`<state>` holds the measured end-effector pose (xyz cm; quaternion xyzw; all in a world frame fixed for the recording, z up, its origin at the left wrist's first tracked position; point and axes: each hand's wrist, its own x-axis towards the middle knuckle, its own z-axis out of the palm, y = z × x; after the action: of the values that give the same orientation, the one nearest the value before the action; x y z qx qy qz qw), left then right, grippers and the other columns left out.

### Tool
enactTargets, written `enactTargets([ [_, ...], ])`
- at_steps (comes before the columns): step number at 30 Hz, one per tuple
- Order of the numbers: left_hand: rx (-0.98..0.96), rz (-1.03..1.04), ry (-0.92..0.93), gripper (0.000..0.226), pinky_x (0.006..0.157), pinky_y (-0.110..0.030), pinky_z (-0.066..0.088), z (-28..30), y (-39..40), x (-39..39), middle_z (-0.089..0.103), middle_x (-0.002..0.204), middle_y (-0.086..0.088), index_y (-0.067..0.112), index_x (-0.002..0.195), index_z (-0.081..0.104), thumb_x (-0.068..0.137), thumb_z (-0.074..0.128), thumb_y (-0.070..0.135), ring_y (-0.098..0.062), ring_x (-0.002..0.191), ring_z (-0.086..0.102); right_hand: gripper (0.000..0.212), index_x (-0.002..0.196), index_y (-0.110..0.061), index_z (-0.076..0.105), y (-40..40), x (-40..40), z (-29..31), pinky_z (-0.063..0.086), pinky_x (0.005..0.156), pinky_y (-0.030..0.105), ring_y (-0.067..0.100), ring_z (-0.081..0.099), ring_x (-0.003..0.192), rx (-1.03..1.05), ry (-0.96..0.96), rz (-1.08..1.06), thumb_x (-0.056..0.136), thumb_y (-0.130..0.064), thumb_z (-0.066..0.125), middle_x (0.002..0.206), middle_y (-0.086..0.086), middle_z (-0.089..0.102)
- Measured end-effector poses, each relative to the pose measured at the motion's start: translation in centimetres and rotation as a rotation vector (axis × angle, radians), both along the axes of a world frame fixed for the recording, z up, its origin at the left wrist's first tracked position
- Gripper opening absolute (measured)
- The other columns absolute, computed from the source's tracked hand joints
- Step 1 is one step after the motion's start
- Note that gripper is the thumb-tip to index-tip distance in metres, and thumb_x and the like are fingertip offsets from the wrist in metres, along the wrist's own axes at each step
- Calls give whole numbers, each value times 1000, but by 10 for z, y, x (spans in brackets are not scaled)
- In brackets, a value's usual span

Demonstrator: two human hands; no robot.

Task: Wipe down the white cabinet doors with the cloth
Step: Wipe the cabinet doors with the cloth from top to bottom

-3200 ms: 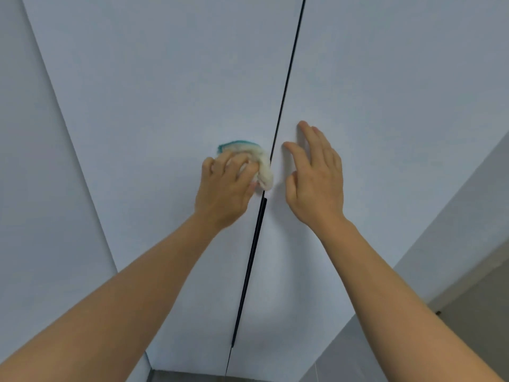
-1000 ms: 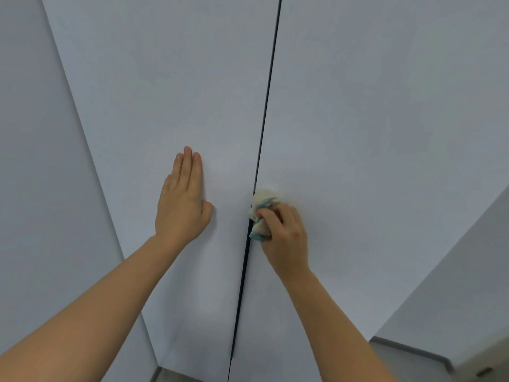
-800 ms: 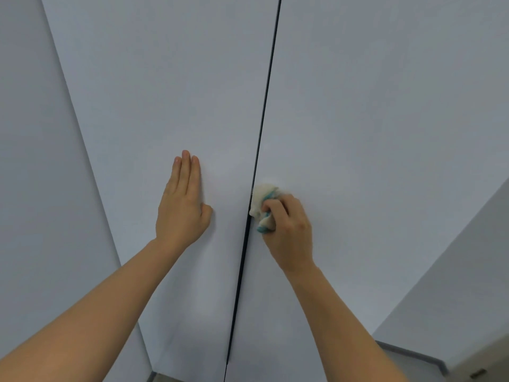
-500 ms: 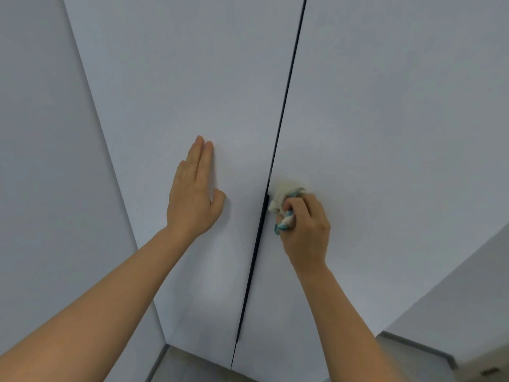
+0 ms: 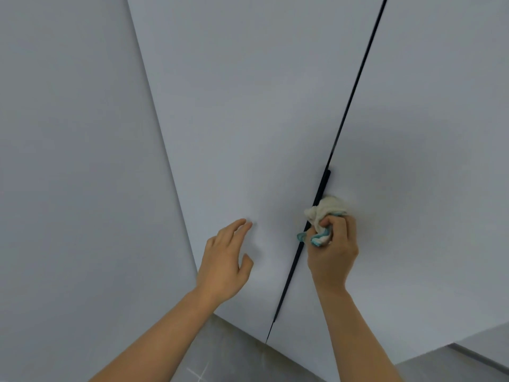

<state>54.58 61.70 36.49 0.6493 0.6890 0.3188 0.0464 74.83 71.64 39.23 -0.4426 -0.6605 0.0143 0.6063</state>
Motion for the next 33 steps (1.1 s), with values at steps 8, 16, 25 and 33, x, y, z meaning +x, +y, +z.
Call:
enactTargets([
  [8, -7, -38, -39, 63, 103, -25, 26, 16, -12, -16, 36, 152, 13, 29, 153, 37, 93, 57, 26, -7, 135, 39, 32, 83, -14, 59, -39, 4, -68, 40, 57, 22, 22, 56, 69, -612, -154, -5, 75, 16, 68, 96, 3, 62],
  [16, -19, -82, -173, 61, 104, -30, 33, 15, -16, -18, 39, 149, 13, 29, 150, 43, 89, 49, 34, -10, 132, 44, 31, 77, -14, 54, -62, -30, 12, 34, 62, 9, 7, 43, 66, -247, 28, 40, 68, 9, 72, 85, -1, 54],
  [25, -123, 2, -285, 58, 105, -44, 45, -13, -53, -58, 46, 141, 13, 30, 147, 45, 89, 49, 34, -13, 126, 50, 28, 78, -9, 58, -10, -45, 5, 33, 59, 27, 23, 50, 69, -244, -336, -68, 65, 12, 71, 92, 8, 60],
  [33, -286, 73, -582, 30, 83, -21, 47, -63, -85, -90, 66, 114, 10, 33, 127, 60, 101, 54, 20, -6, 101, 60, 33, 87, -18, 57, -90, -65, -121, 44, 63, 31, 24, 58, 79, -819, -162, 23, 73, 7, 73, 96, 3, 58],
])
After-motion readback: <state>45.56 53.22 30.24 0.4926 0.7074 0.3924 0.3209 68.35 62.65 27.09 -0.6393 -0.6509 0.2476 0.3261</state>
